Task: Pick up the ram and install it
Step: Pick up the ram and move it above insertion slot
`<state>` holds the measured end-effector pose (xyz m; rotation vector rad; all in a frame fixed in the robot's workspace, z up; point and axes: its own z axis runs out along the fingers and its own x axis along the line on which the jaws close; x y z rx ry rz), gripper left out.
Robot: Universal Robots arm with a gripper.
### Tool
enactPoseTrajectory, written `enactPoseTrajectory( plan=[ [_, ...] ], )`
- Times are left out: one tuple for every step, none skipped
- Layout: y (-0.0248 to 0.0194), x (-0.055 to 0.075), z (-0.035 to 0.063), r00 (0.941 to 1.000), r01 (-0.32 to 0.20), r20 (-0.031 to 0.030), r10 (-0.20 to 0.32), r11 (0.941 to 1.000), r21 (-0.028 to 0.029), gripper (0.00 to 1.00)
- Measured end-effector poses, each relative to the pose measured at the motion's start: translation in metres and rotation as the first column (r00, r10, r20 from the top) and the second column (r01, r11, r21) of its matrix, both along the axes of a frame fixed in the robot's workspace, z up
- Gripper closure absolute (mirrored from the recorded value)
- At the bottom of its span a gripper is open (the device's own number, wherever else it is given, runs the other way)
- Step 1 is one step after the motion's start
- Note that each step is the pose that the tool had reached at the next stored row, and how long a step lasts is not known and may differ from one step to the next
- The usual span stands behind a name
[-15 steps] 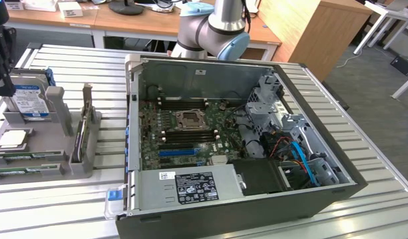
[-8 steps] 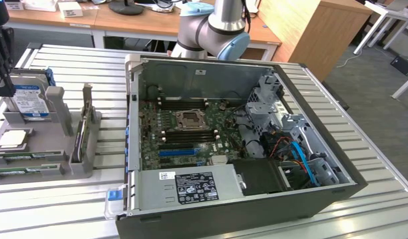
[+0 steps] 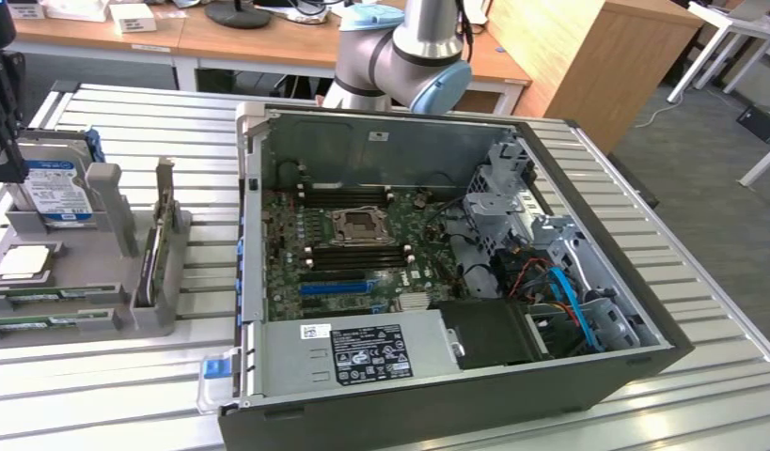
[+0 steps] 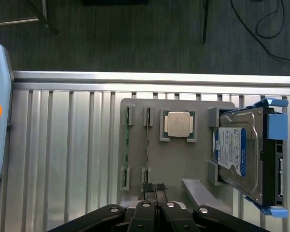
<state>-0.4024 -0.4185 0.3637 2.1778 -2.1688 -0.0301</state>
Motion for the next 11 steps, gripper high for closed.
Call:
enactPoseTrajectory(
  plan=[
    [-0.0001, -0.0009, 0.0000, 1.0000, 0.000, 0.0011, 0.000, 1.0000, -0.0001, 0.89],
    [0.0000, -0.0015, -0.0001, 1.0000, 0.000, 0.0033, 0.000, 1.0000, 0.0004, 0.89],
    [-0.0001, -0.0017, -0.0001, 1.0000, 0.000, 0.0055, 0.000, 1.0000, 0.0016, 0.89],
    [-0.0001, -0.0017, 0.0000, 1.0000, -0.001, 0.0068, 0.001, 1.0000, 0.0028, 0.89],
    [-0.0001, -0.0017, -0.0001, 1.0000, -0.001, 0.0072, 0.001, 1.0000, 0.0034, 0.89],
    [0.0000, -0.0017, -0.0001, 1.0000, -0.001, 0.0073, 0.000, 1.0000, 0.0040, 0.89],
    [0.0000, -0.0018, -0.0001, 1.0000, 0.000, 0.0073, 0.000, 1.0000, 0.0050, 0.89],
    [-0.0001, -0.0019, 0.0000, 1.0000, 0.000, 0.0074, 0.000, 1.0000, 0.0077, 0.89],
    [-0.0001, -0.0018, -0.0001, 1.0000, -0.001, 0.0075, 0.000, 0.9999, 0.0118, 0.89],
    [-0.0001, -0.0018, -0.0001, 1.0000, 0.000, 0.0076, 0.000, 0.9999, 0.0156, 0.89],
    [-0.0001, -0.0018, -0.0001, 1.0000, 0.000, 0.0075, 0.000, 0.9998, 0.0193, 0.89]
  ],
)
